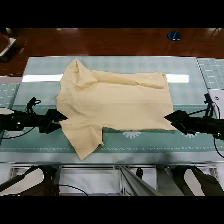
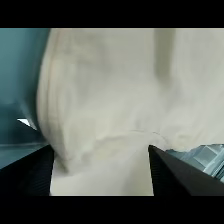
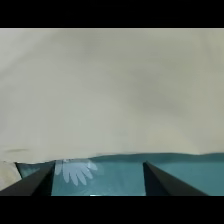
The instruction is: Fold the shirts.
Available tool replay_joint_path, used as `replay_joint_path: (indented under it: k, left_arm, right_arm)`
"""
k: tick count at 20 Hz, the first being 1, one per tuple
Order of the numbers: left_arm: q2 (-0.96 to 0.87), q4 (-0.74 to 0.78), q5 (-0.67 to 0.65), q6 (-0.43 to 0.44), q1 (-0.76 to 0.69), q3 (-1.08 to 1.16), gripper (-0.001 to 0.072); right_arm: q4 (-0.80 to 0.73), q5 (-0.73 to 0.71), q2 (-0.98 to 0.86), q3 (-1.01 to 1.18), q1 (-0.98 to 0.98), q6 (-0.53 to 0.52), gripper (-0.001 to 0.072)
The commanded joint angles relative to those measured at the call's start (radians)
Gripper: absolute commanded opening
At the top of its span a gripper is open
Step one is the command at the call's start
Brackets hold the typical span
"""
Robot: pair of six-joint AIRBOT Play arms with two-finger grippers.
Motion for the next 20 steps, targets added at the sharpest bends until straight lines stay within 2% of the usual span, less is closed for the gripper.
replay_joint_path:
  k: [1, 2, 3, 4, 5, 7, 9, 12, 17, 20]
  left_arm:
    - [-0.028, -0.049, 0.075, 0.01, -0.079, -0.011, 0.0421]
    - [-0.033, -0.068, 0.092, 0.014, -0.107, -0.01, 0.0175]
    - [-0.032, -0.089, 0.097, 0.039, -0.123, -0.005, 0.0055]
    - [-0.03, -0.115, 0.084, 0.069, -0.122, 0.006, 0.0032]
    - [-0.028, -0.118, 0.064, 0.089, -0.116, 0.021, 0.0032]
    - [-0.027, -0.122, 0.053, 0.088, -0.105, 0.049, 0.0032]
    - [-0.027, -0.145, 0.065, 0.089, -0.105, 0.058, 0.0032]
    - [-0.027, -0.155, 0.064, 0.092, -0.108, 0.058, 0.0032]
    - [-0.027, -0.167, 0.063, 0.092, -0.108, 0.058, 0.0032]
    - [-0.027, -0.196, 0.068, 0.091, -0.109, 0.058, 0.0032]
  right_arm:
    - [0.028, -0.054, 0.006, -0.005, -0.005, 0.007, 0.063]
    - [0.024, -0.106, 0.006, -0.005, -0.03, 0.029, 0.063]
    - [0.004, -0.156, 0.006, -0.005, -0.084, 0.072, 0.063]
    - [-0.036, -0.177, 0.006, -0.005, -0.149, 0.103, 0.063]
    - [-0.108, -0.162, 0.005, -0.005, -0.221, 0.122, 0.063]
    - [-0.259, -0.042, -0.03, -0.005, -0.326, 0.14, 0.063]
    - [-0.299, 0.063, -0.103, -0.005, -0.348, 0.086, 0.0629]
    - [-0.188, 0.094, -0.217, -0.005, -0.348, -0.001, 0.0629]
    - [0.034, 0.018, -0.389, -0.004, -0.342, -0.116, 0.0621]
    - [0.048, -0.034, -0.482, 0.024, -0.25, -0.128, 0.0621]
